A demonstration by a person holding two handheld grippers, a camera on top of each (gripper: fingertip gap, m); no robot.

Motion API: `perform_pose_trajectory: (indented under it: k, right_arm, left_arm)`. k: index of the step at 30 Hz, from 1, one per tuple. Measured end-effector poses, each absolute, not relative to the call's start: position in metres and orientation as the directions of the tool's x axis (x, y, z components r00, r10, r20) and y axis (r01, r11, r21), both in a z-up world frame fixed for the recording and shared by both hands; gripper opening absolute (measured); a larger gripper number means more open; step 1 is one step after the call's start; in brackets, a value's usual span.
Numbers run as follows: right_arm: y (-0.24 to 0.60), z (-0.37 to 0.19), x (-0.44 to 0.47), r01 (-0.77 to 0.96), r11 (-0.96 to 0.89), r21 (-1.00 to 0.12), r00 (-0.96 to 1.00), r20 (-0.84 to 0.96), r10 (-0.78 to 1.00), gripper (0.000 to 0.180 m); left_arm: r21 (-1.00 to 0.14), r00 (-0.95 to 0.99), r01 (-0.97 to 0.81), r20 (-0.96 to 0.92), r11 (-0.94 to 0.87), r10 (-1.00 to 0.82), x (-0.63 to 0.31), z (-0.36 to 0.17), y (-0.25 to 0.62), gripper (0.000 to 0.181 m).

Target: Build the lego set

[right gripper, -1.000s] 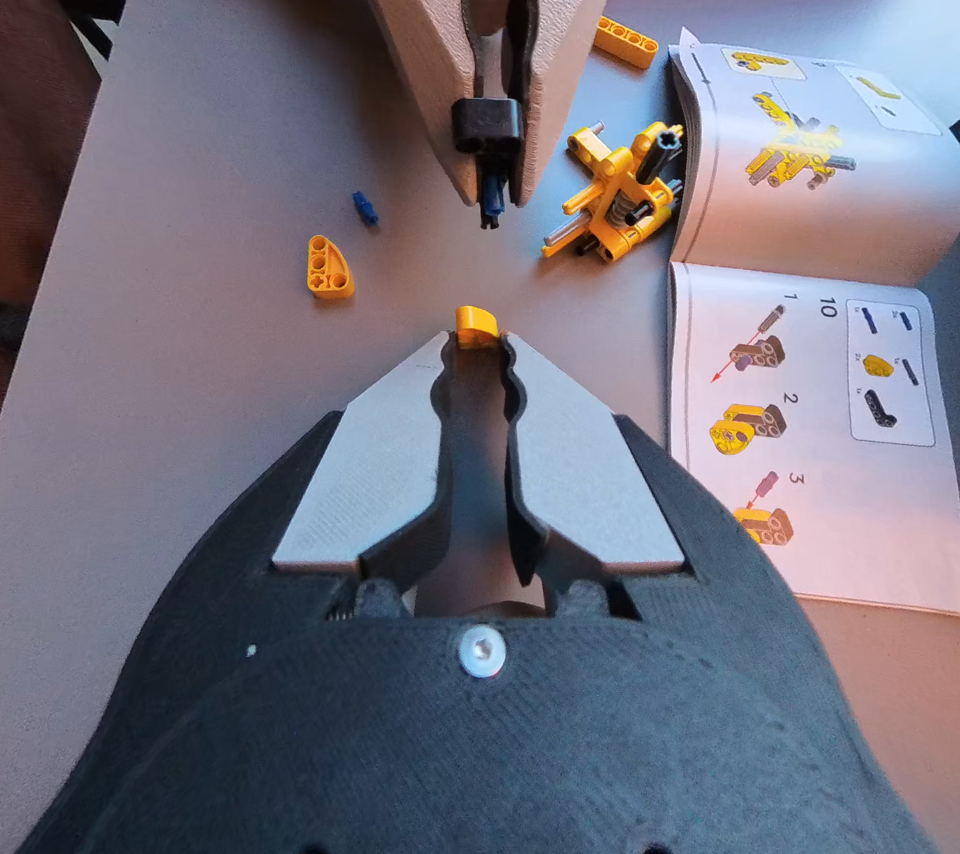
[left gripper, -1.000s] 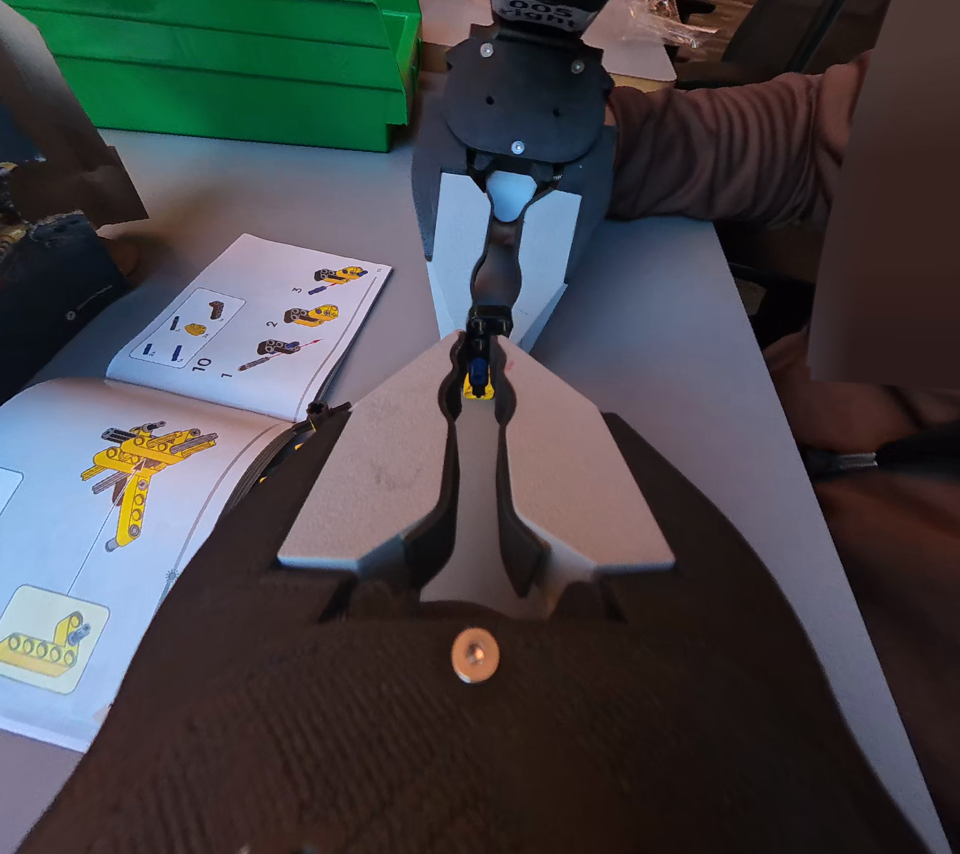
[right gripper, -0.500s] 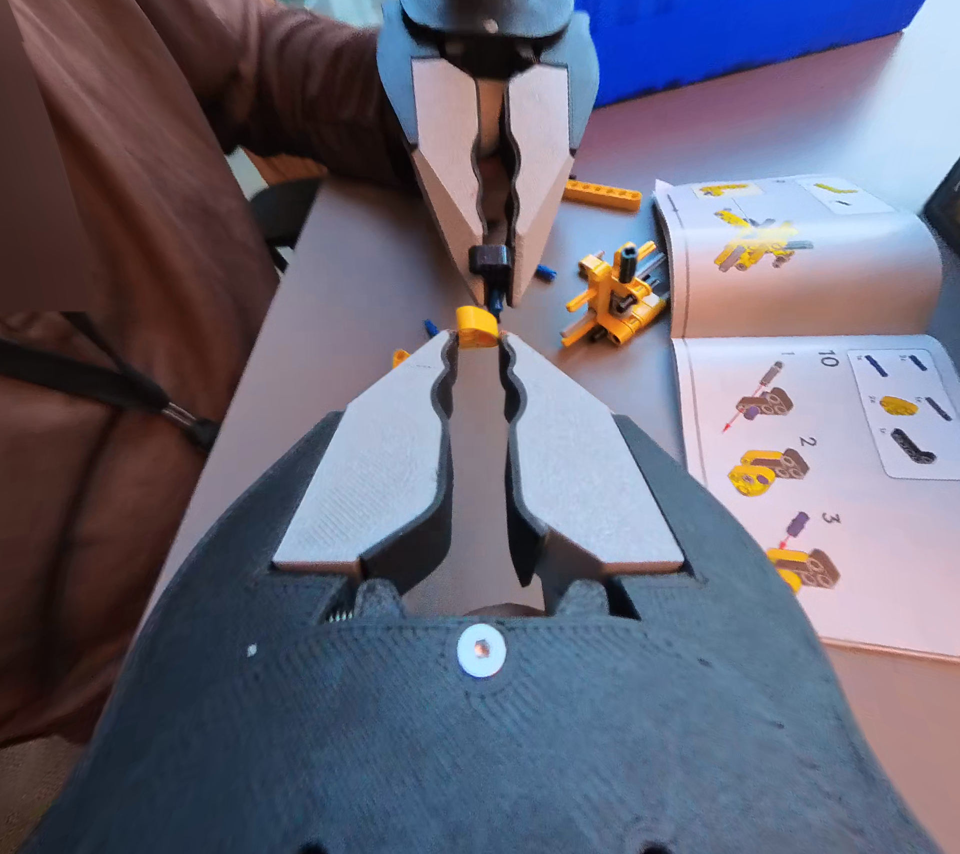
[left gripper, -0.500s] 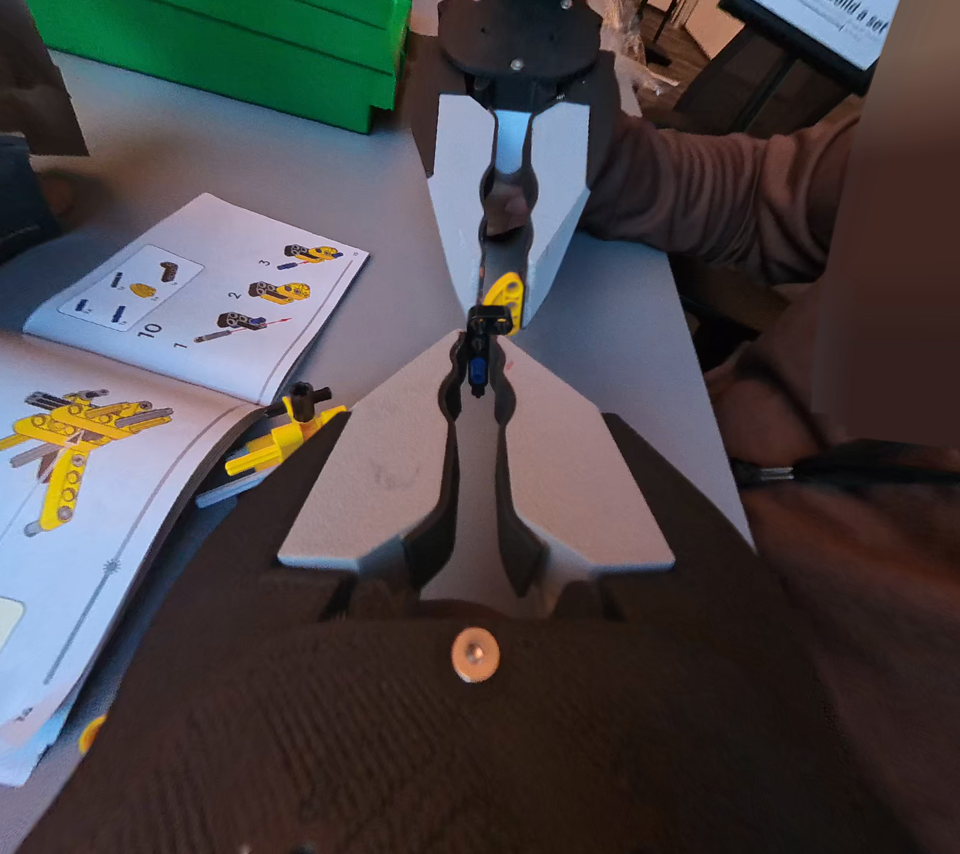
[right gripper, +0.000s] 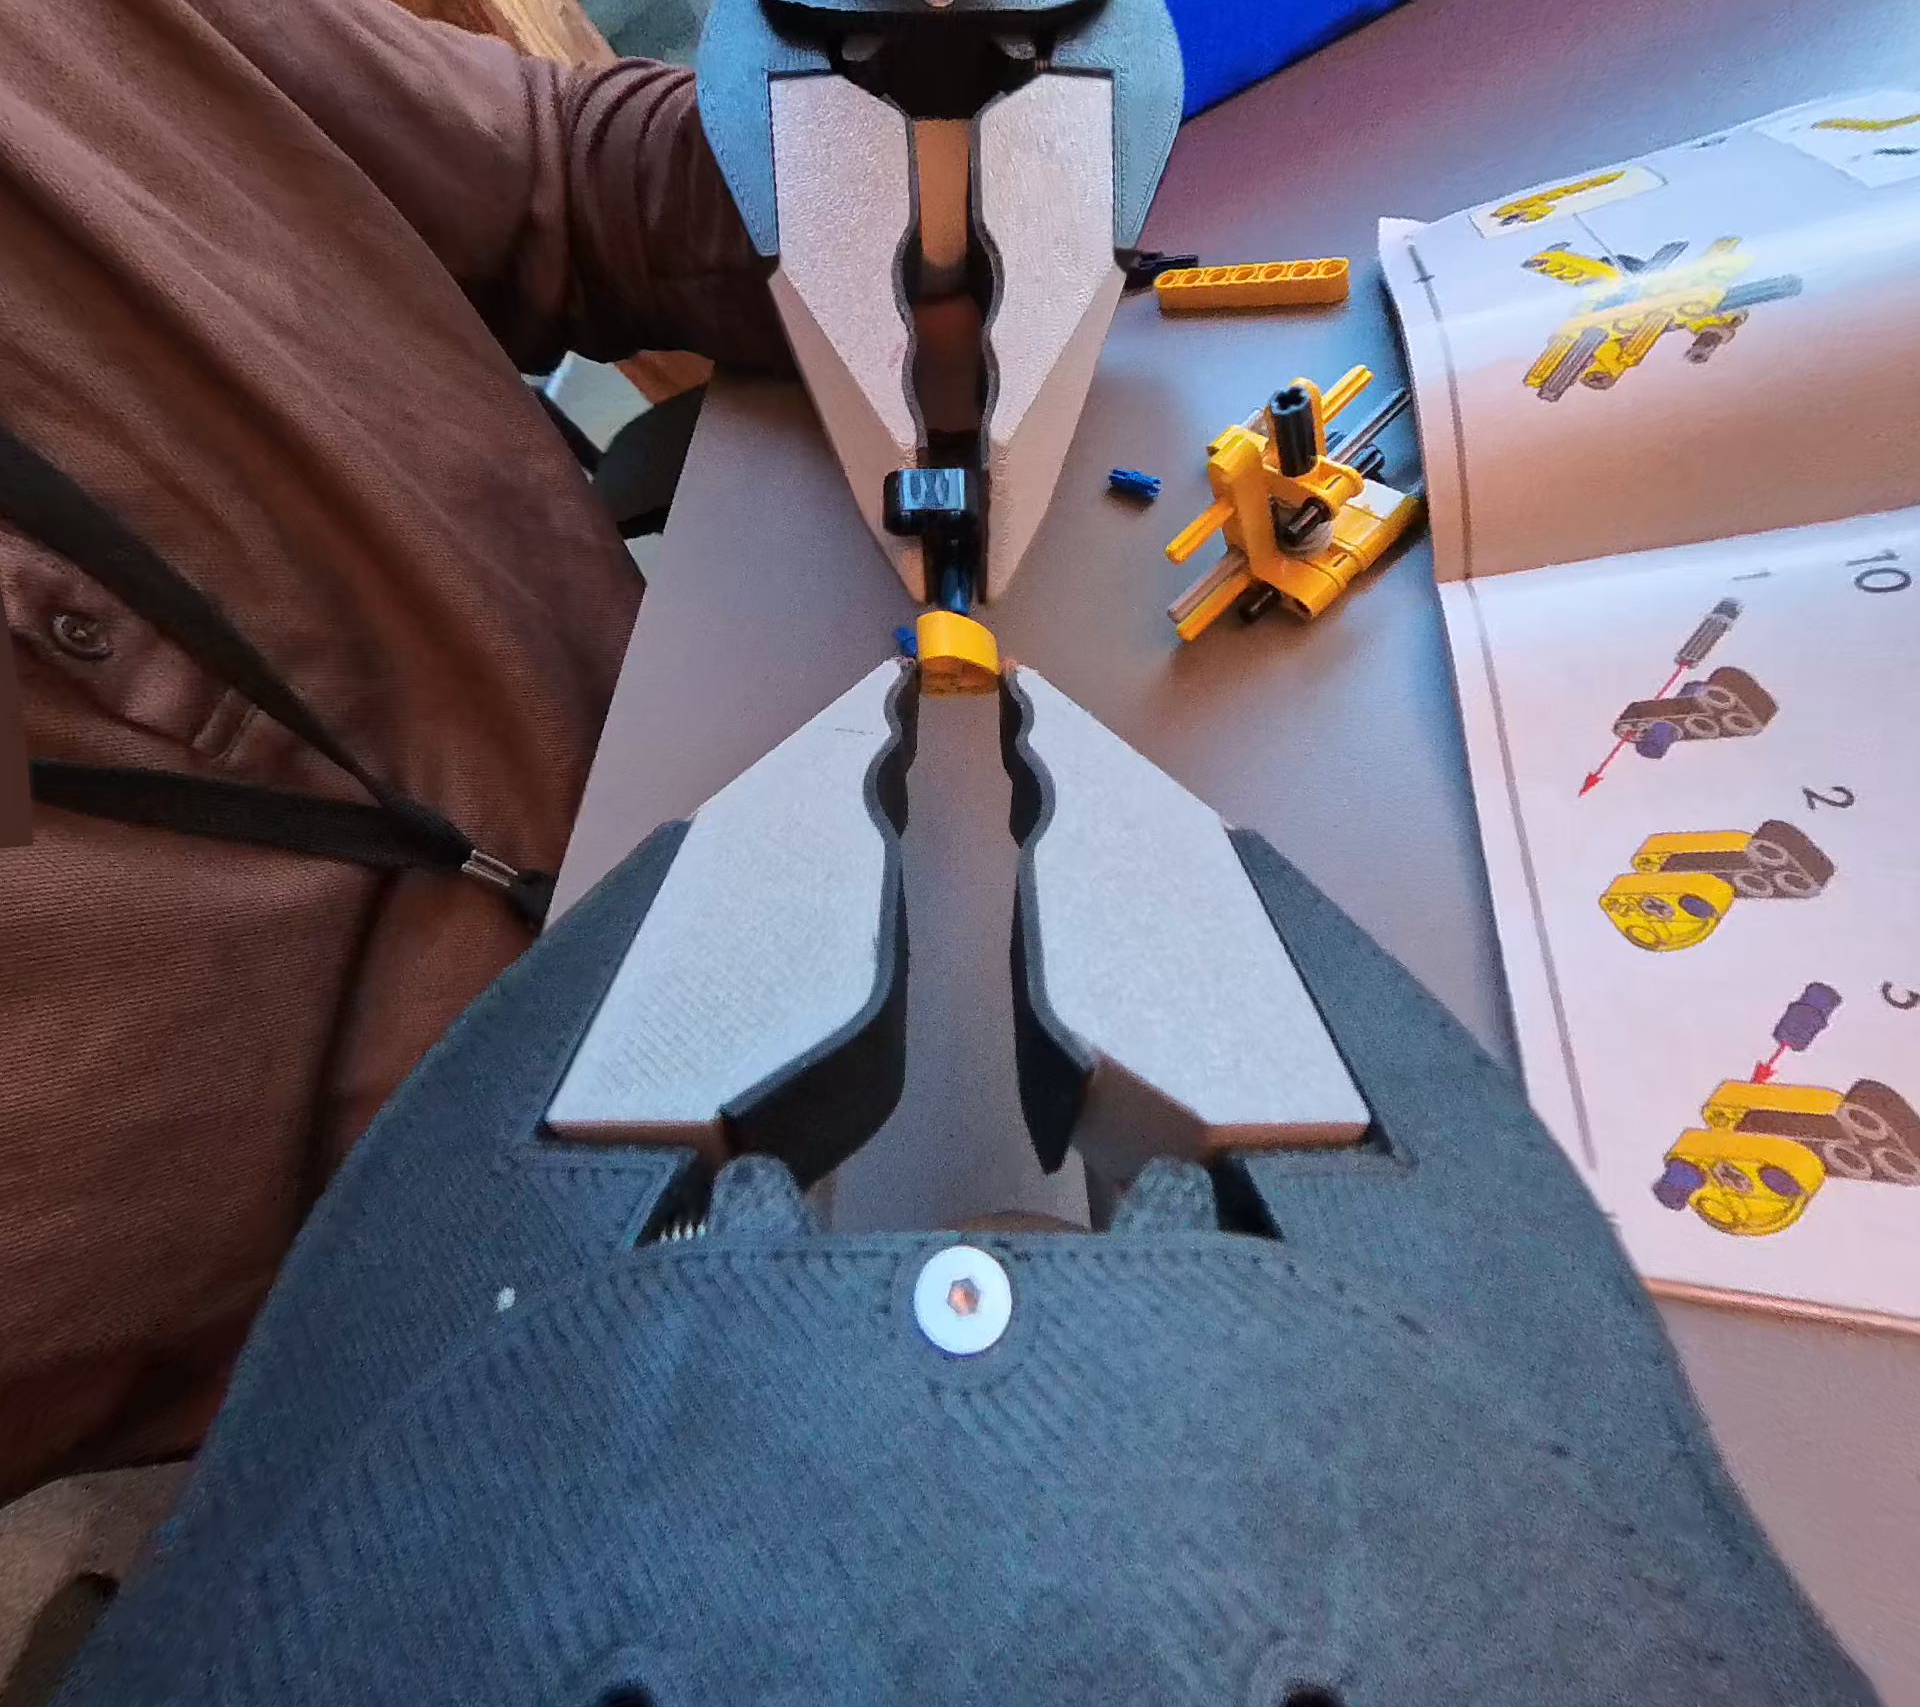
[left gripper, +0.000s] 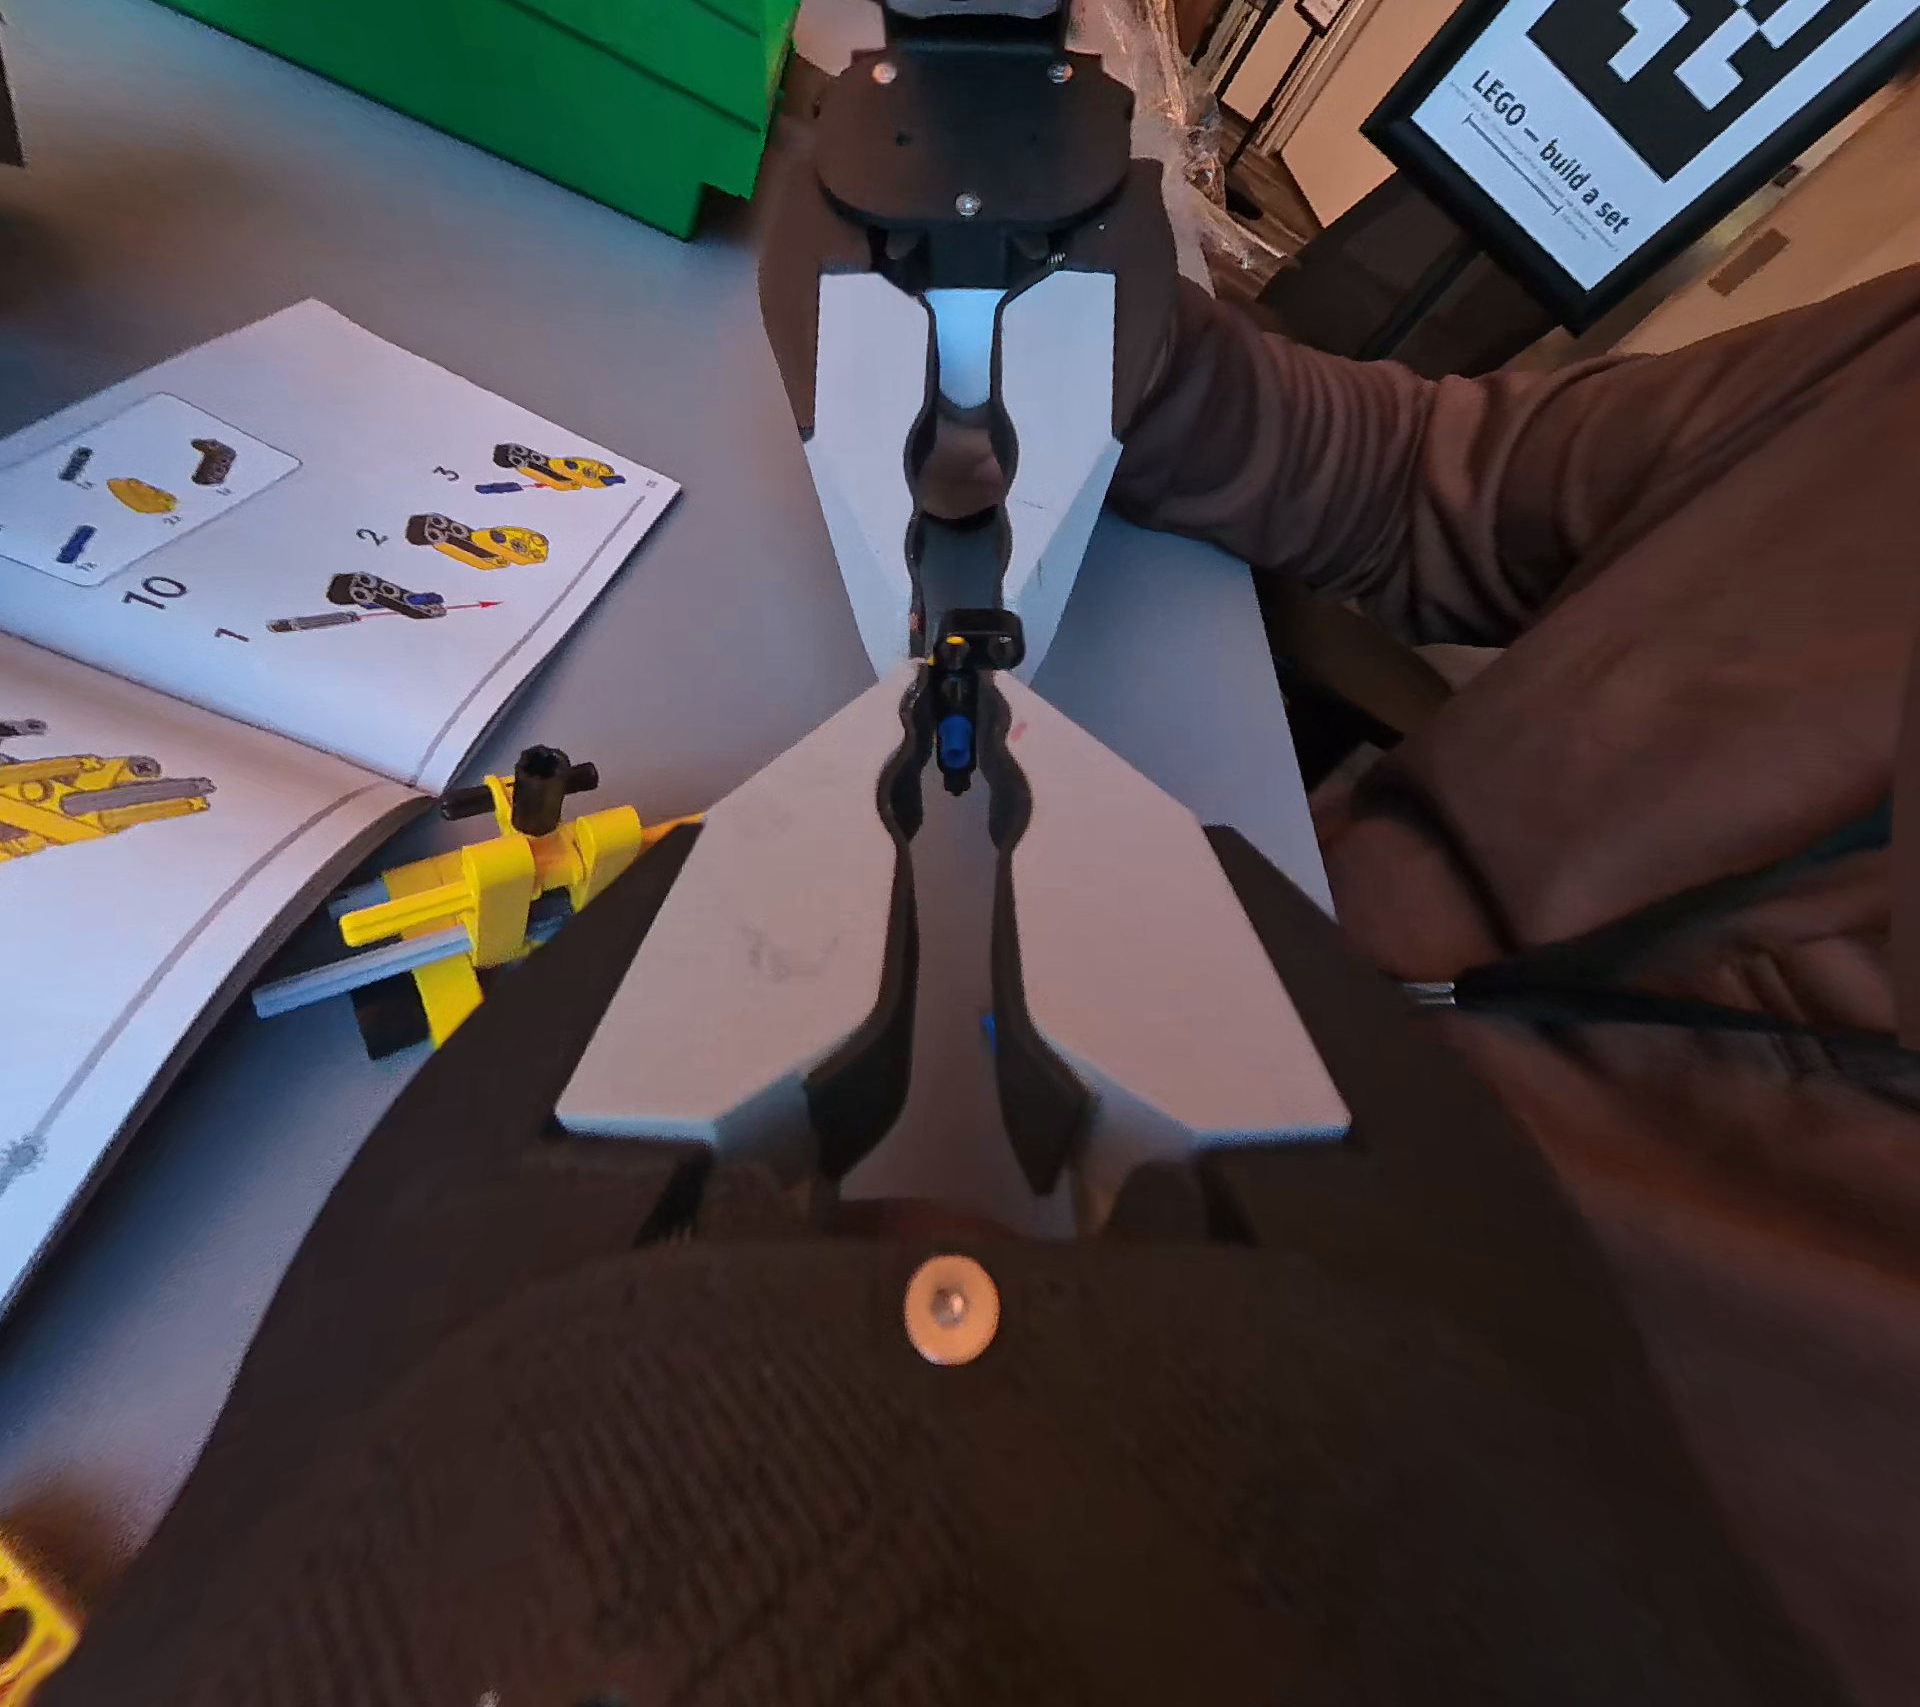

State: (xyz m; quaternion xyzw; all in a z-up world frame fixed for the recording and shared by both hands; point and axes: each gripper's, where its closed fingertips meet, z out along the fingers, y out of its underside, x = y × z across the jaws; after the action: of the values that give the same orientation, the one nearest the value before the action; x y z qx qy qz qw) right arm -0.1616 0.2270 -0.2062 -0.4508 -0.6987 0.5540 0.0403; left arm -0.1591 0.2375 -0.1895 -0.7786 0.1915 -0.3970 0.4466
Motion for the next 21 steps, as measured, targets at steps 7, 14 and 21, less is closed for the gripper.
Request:
perform_pose_trajectory:
  k: [7, 14, 21]
  right_arm:
    - [0.2265, -0.2014, -0.1596, 0.616, -0.102, -0.781, -0.586, -0.542, 0.602, 0.012]
    - [0.2260, -0.2050, -0.1592, 0.642, -0.104, -0.760, -0.572, -0.564, 0.596, 0.013]
    - [0.2283, -0.2049, -0.1600, 0.649, -0.124, -0.751, -0.559, -0.580, 0.593, 0.012]
  left_arm:
    - [-0.834, 0.602, 0.080, 0.477, -0.546, -0.640, -0.1588, -0.1896, 0.2372, 0.004]
    - [-0.840, 0.597, 0.072, 0.468, -0.538, -0.652, -0.1562, -0.1889, 0.2361, 0.004]
    - [-0.821, 0.586, 0.094, 0.503, -0.562, -0.636, -0.1560, -0.1900, 0.2366, 0.004]
